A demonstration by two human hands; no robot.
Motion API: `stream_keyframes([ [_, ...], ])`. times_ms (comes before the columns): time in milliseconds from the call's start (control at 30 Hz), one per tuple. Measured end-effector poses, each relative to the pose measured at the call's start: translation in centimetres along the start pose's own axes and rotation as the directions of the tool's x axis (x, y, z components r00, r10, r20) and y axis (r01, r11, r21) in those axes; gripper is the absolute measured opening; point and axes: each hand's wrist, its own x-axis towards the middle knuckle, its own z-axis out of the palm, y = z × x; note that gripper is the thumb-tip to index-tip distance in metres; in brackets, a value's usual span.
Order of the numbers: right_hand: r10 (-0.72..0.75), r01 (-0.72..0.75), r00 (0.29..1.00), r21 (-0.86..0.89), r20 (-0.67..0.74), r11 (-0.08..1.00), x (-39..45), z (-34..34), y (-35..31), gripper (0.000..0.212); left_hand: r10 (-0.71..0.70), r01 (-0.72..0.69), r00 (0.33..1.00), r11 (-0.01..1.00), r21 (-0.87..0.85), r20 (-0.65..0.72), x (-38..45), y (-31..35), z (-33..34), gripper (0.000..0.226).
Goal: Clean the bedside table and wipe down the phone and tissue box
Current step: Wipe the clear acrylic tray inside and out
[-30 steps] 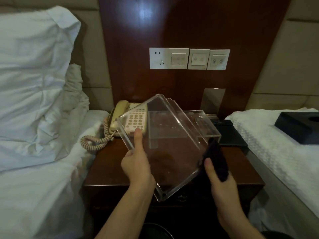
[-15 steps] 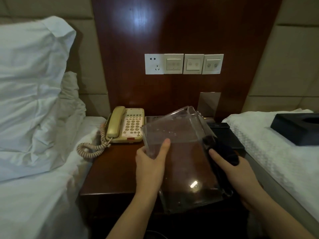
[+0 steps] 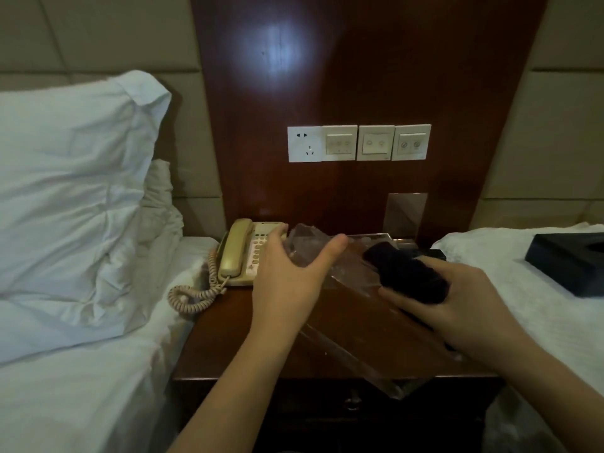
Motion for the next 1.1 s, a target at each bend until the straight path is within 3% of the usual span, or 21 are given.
stream_keyframes([
  [133, -0.292, 0.285, 0.956, -0.273, 0.014, 0.919, 1.1, 0.4, 0.0, 0.040, -0.270, 0.282, 0.959, 0.928, -0.243, 0.081, -0.5, 0.2, -0.8, 0.095],
  [267, -0.532, 0.541, 0.836, -0.360, 0.132, 0.761, 1.8, 1.5, -0.1, 0.054, -0.459, 0.497, 0.867, 0.778, -0.385, 0.193, -2.0, -1.5, -2.5, 0.125],
  [333, -0.595, 0.621, 0.780, -0.364, 0.196, 0.694, 2.0, 2.6, -0.5, 0.053, -0.529, 0.564, 0.819, 0.672, -0.479, 0.223, -2.6, -2.8, -3.4, 0.104],
  [400, -0.615, 0.662, 0.749, -0.327, 0.247, 0.675, 1.9, 3.7, -0.9, 0.052, -0.562, 0.542, 0.811, 0.614, -0.574, 0.163, -3.1, -4.2, -4.0, 0.073],
  [467, -0.609, 0.669, 0.742, -0.271, 0.280, 0.692, 1.9, 4.8, -1.6, 0.045, -0.576, 0.486, 0.814, 0.603, -0.632, 0.077, -3.5, -5.7, -4.7, 0.067],
  [567, -0.530, 0.589, 0.801, -0.208, 0.279, 0.781, 2.1, 6.4, -3.0, 0.032, -0.581, 0.373, 0.812, 0.594, -0.712, -0.059, -3.8, -7.0, -5.9, 0.063],
  [767, -0.323, 0.389, 0.897, -0.190, 0.302, 0.902, 2.4, 8.8, -3.7, 0.057, -0.481, 0.204, 0.868, 0.574, -0.793, -0.125, -4.0, -8.2, -7.6, 0.057],
  [867, -0.166, 0.223, 0.943, -0.177, 0.289, 0.959, 2.6, 9.6, -3.5, 0.056, -0.425, 0.160, 0.895, 0.583, -0.796, -0.132, -4.2, -9.2, -8.0, 0.054],
  [1033, 0.053, 0.000, 0.973, -0.226, 0.226, 0.974, 2.7, 11.6, -1.5, 0.049, -0.340, 0.060, 0.923, 0.583, -0.810, -0.177, -4.6, -11.1, -8.2, 0.056],
  [1100, 0.216, -0.203, 0.956, -0.084, 0.201, 0.976, 2.6, 12.2, -0.8, 0.048, -0.315, 0.041, 0.932, 0.585, -0.810, -0.181, -4.9, -11.8, -8.0, 0.056],
])
